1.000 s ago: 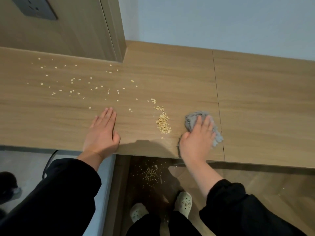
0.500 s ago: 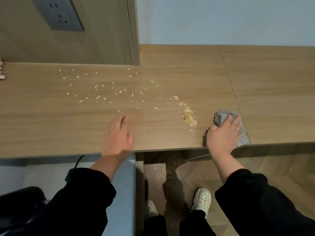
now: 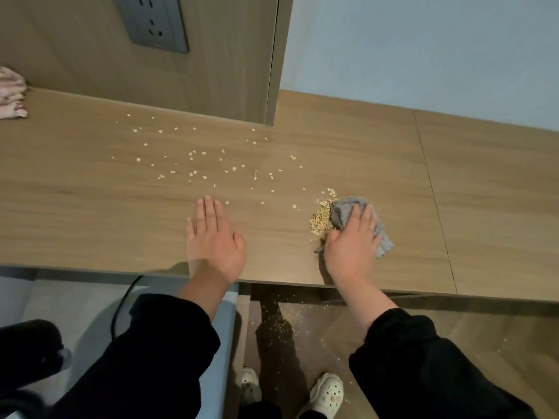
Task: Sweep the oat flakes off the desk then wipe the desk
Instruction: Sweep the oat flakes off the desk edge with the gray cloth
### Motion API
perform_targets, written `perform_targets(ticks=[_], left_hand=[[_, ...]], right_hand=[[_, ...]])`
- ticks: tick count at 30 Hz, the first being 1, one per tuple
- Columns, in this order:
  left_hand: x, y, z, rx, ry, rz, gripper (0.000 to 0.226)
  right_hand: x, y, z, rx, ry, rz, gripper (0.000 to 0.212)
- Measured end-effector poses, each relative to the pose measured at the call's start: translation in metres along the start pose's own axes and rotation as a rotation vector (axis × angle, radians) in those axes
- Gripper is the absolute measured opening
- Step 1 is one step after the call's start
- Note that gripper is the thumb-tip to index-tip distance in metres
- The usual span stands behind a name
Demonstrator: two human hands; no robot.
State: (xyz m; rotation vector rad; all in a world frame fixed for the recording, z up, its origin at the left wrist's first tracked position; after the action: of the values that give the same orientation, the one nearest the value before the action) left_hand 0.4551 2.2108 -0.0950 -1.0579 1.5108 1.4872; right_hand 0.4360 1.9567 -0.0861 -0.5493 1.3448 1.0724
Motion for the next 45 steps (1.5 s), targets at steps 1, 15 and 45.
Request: perform_targets(ticks=[1, 15, 45], left_hand=[[-0.001, -0.001, 0.000, -0.018, 0.017, -0.012, 0.065], [0.004, -0.003, 0.001, -0.065, 0.021, -0.064, 0.070], [0.001, -0.003, 0.001, -0.072, 0.002, -0.088, 0.068]], right_hand=[[-0.007, -0.005, -0.017, 0.013, 0.001, -0.023, 0.065], [-0.004, -0.044, 0.053, -0.590, 0.035, 0.130, 0.063], [-0.020, -0.005, -0.045, 0.052, -0.081, -0.099, 0.064]])
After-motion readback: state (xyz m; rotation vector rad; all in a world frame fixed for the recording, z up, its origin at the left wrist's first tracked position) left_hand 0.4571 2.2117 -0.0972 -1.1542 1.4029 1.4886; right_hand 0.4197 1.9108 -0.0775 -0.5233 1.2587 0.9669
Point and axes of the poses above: each hand's wrist, its own y-axis away from the middle knuckle, its own x-axis out of the palm, z = x × y, the point moved 6 cm from there along -y, towards the middle knuckle, and after that the axes turned 7 degrees about z, right-handed, at the moved point
